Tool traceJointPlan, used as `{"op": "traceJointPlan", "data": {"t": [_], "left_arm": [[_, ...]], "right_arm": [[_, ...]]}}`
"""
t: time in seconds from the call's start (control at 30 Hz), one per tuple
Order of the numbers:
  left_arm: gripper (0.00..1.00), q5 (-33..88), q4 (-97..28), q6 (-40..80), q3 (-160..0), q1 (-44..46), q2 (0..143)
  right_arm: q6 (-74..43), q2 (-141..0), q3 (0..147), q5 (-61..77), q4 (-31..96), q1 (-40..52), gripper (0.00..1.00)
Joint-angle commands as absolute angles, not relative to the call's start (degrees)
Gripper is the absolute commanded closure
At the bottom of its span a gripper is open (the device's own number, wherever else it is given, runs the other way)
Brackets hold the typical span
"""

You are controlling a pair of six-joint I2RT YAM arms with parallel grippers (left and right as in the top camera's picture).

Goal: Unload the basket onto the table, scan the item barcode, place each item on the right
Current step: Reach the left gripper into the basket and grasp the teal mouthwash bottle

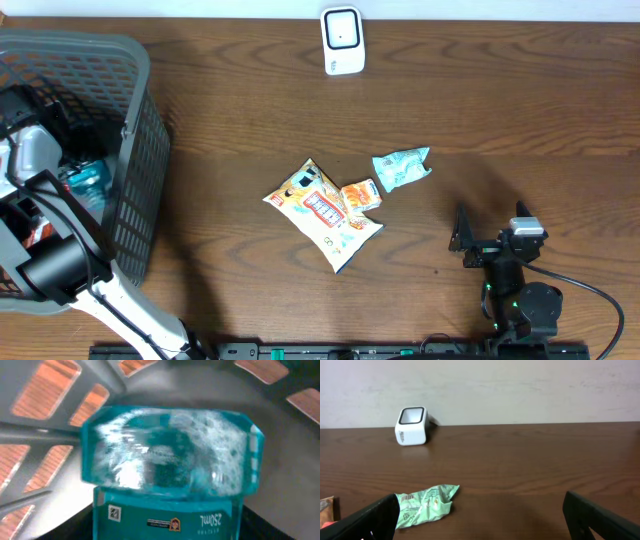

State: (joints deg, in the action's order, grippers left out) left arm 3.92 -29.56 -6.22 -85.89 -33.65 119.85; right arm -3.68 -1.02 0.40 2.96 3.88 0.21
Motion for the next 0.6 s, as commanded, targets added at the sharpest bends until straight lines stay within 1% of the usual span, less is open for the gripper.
{"op": "traceJointPlan", "data": {"t": [0.0,0.03,0.13,0.3,0.57], "left_arm": [[0.40,4.97,-32.45,-4.16,-83.37,-34.26,125.38],[0.45,4.95,-33.15,-4.16,-83.37,-34.28,125.36],[0.53,4.95,-34.48,-3.90,-83.37,-34.28,124.99],[0.53,4.97,-34.87,-0.03,-83.37,-34.26,121.69],[0.53,4.97,-34.87,2.87,-83.37,-34.26,105.80]], "right_arm": [[-3.60,-0.89,0.32,2.92,4.08,-0.08,0.01],[-3.60,-0.89,0.32,2.92,4.08,-0.08,0.01],[-3.60,-0.89,0.32,2.92,4.08,-0.05,0.01],[-3.60,-0.89,0.32,2.92,4.08,-0.05,0.01],[-3.60,-0.89,0.32,2.92,4.08,-0.08,0.01]]}}
